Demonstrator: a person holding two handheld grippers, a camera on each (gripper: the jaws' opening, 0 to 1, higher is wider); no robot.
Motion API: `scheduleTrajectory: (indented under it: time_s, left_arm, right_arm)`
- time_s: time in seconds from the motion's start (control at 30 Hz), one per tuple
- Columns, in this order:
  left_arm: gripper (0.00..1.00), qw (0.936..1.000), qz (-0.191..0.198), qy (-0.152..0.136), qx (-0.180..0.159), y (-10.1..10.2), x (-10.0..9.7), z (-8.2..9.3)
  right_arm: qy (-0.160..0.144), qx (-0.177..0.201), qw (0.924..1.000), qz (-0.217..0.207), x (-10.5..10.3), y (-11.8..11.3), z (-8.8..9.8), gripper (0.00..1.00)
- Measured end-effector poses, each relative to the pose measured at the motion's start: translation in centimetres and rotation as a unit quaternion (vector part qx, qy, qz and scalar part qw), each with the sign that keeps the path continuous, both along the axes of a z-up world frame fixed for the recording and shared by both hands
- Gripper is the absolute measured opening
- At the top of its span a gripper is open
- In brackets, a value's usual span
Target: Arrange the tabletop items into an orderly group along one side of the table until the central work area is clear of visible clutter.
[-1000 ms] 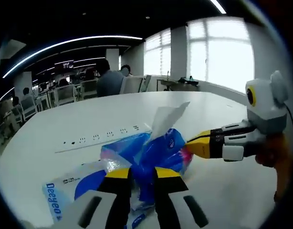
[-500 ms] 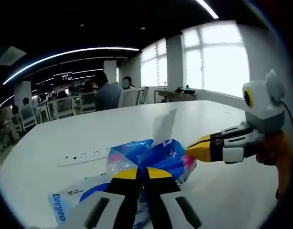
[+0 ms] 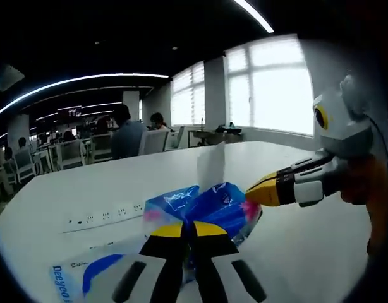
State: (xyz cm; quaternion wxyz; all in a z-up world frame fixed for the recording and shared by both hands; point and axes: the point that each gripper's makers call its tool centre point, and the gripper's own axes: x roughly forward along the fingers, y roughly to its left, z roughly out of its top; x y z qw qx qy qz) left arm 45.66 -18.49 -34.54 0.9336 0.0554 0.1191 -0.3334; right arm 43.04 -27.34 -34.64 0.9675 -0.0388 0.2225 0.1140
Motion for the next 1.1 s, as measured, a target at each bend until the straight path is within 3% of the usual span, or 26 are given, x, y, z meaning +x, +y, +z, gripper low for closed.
scheduleTrajectory:
  time_s: [0.3, 0.4, 0.63, 1.1]
  left_arm:
    - [0.01, 0.9993, -0.032, -0.008, -0.015, -2.7, -1.6, 0.1]
    - [0.01, 0.9987, -0.044, -0.025, 0.001, -4.0, -2.4, -0.2]
    - [0.01, 0.9976, -0.059, -0.032, 0.016, -5.9, -3.5, -1.1]
    - [0.01, 0.9949, -0.085, -0.036, 0.040, -8.3, -5.3, -2.9]
  right_arm:
    - [0.029, -0.045, 0.9982, -0.027, -1.9, -2.7, -0.5, 0.01]
    - [0.041, -0.052, 0.9971, -0.036, -2.5, -3.9, -0.9, 0.00]
    - [0.068, -0.065, 0.9942, -0.051, -3.7, -5.7, -1.8, 0.00]
    - [0.100, -0.049, 0.9914, -0.068, -5.2, -8.2, -3.5, 0.00]
